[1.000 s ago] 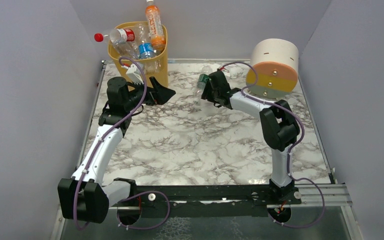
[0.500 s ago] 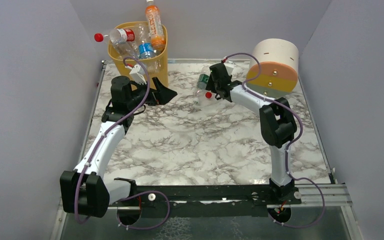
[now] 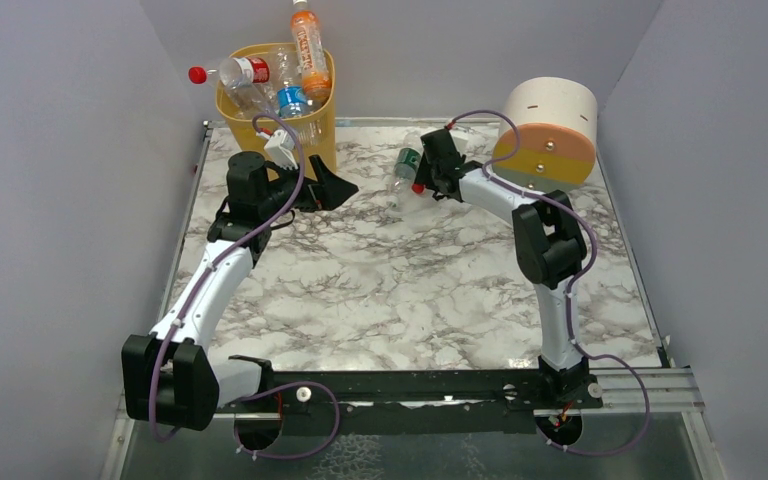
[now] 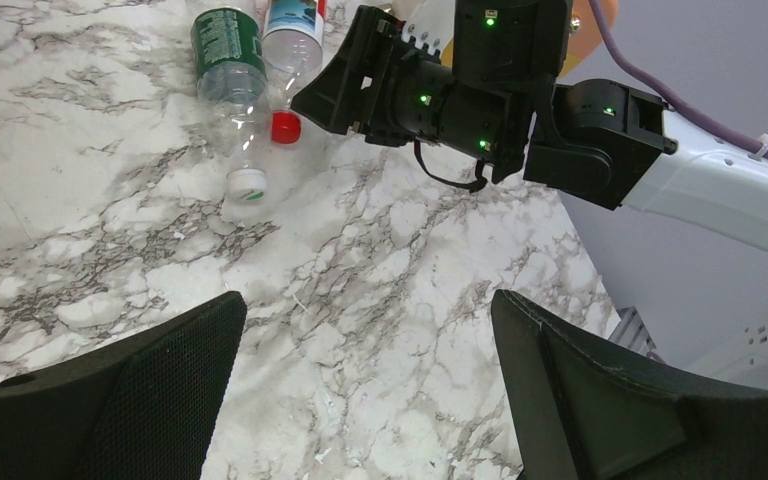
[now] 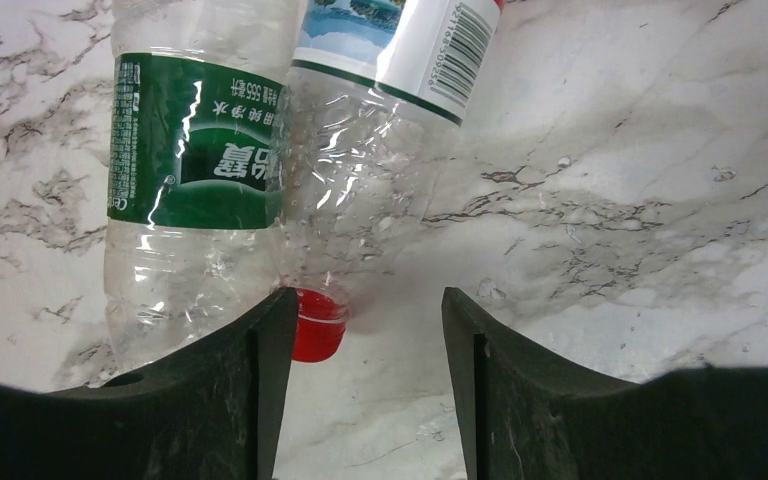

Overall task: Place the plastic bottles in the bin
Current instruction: Pick up the plastic bottle at the center of the board.

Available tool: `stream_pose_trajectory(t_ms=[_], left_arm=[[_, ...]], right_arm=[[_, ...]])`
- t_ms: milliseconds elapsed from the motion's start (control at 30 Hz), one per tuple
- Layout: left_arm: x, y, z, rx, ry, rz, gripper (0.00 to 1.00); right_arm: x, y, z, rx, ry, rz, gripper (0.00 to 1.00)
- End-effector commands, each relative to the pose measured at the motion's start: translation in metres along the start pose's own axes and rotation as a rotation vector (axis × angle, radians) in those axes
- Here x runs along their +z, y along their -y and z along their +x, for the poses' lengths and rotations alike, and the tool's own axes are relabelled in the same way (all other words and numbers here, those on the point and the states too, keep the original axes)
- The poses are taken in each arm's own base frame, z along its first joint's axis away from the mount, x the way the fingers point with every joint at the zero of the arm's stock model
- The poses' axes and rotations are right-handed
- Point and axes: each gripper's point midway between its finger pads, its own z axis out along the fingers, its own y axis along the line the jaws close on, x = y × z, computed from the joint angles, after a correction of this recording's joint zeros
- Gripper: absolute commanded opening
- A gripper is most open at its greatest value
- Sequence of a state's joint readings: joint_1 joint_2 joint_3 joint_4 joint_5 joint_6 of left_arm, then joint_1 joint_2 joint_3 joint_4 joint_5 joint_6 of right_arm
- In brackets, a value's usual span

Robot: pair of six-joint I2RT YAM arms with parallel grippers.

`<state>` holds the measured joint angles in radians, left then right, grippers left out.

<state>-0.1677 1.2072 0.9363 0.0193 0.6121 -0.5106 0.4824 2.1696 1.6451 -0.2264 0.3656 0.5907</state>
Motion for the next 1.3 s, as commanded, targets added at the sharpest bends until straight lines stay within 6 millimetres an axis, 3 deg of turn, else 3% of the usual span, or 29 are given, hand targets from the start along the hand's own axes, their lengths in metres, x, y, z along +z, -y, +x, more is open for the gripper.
stream_pose_trajectory(t_ms=[0,500,800,1000,1267], left_arm=[[0.003,0.004,-0.007,0.039,0.022,0.014,0.99],[0.007,0.006,-0.007,0.042,0.012,0.022,0.99],[0.009,0.006,-0.006,0.044,0.007,0.024,0.99],[0.009,0.005,0.0,0.036,-0.002,0.02,0.99],[0.005,0.008,0.002,0.03,-0.003,0.027,0.99]], right_arm=[[0.009,-0.005,0.011,0.002,-0.026,-0.019,0.61],[0.017,-0.007,0.028,0.013,-0.068,-0.04,0.61],[0.013,0.005,0.034,0.002,-0.067,-0.011,0.4],[-0.001,0.011,0.029,-0.02,-0.053,-0.006,0.25],[-0.046,0.017,0.027,-0.072,-0.042,-0.071,0.2]])
